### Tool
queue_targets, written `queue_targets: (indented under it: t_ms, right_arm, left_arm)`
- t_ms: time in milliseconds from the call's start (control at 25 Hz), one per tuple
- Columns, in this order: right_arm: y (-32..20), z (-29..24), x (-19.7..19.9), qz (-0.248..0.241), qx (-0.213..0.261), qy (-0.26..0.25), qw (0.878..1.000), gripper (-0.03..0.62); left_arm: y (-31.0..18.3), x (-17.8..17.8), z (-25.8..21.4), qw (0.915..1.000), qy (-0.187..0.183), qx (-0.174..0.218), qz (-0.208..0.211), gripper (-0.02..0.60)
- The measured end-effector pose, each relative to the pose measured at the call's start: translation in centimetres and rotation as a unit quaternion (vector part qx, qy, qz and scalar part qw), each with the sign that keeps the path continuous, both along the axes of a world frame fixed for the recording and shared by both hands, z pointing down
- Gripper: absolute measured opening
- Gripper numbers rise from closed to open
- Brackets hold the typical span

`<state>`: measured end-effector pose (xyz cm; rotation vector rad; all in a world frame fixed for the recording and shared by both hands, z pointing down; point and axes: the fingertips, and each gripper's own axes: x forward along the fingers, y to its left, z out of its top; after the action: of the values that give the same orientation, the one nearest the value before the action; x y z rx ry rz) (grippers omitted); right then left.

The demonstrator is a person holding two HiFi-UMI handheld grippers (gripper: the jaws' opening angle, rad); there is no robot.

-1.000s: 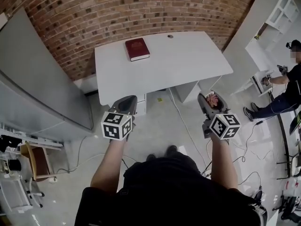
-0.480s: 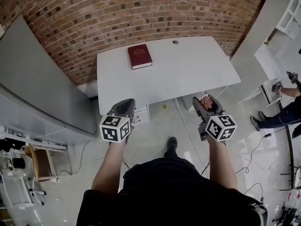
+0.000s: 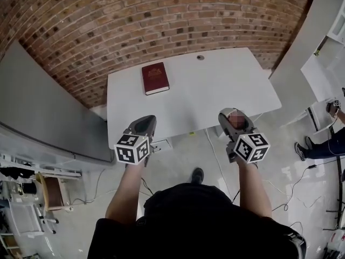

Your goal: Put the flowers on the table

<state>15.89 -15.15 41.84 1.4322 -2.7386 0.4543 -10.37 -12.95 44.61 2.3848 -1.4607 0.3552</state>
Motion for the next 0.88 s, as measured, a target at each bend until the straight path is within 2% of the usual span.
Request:
queue_targets:
  t_ms: [200, 560, 880]
  right_arm:
    - [-2.8, 0.3, 1.5, -0.018, -0.008, -0.002, 1.000, 0.256]
    - [-5.4, 2.1, 1.7, -0.033, -0.019, -0.006, 0.999, 0.256]
    - [-8.9, 1.9, -0.6, -0.035, -0.027, 0.018, 0.999, 0.256]
  left_arm:
    - [-2.5, 1.9, -0.1, 0.9998, -0.006, -0.008, -0.014, 0.012]
    - [-5.5, 4.4, 1.1, 0.9998, -0.013, -0.012, -0.002, 0.012]
    - [-10.1, 1.2, 1.2, 0.9999, -0.008, -0.007, -0.014, 0.011]
